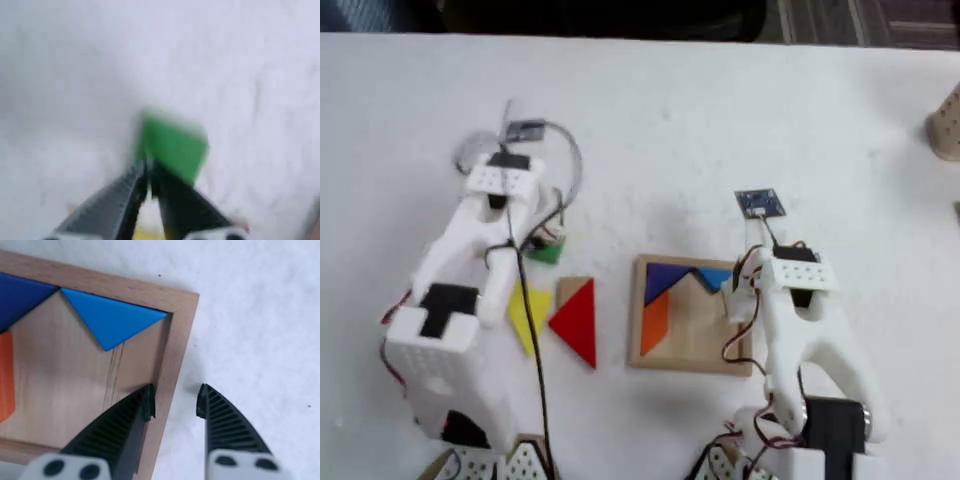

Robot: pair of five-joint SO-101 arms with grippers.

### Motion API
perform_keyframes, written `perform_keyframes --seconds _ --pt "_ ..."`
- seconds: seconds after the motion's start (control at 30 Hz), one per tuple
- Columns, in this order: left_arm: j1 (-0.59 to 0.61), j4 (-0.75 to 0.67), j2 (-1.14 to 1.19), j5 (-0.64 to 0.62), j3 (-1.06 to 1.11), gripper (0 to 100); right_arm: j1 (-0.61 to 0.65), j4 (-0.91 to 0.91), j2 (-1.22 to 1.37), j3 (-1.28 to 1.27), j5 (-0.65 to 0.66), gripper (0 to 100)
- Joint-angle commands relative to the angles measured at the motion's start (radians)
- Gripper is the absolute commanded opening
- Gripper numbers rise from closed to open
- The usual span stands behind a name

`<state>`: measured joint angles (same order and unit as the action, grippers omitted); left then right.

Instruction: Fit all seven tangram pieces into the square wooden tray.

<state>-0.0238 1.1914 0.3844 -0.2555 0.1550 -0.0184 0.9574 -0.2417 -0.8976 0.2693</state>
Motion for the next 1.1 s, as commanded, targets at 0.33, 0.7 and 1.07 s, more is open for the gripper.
perform_keyframes --seconds 0.33,0.7,1.07 --pt "0.002 0.051 -0.045 0.157 -0.051 11 -0.013 -0.013 -0.001 0.009 0.011 14.4" --pt "-0.005 -0.181 -0.361 0.259 0.259 22 -0.013 -0.013 -0.001 0.009 0.011 14.4" --pt "0.016 -0.244 -0.257 0.407 0.204 24 -0.012 -0.013 -0.001 0.009 0.009 14.4"
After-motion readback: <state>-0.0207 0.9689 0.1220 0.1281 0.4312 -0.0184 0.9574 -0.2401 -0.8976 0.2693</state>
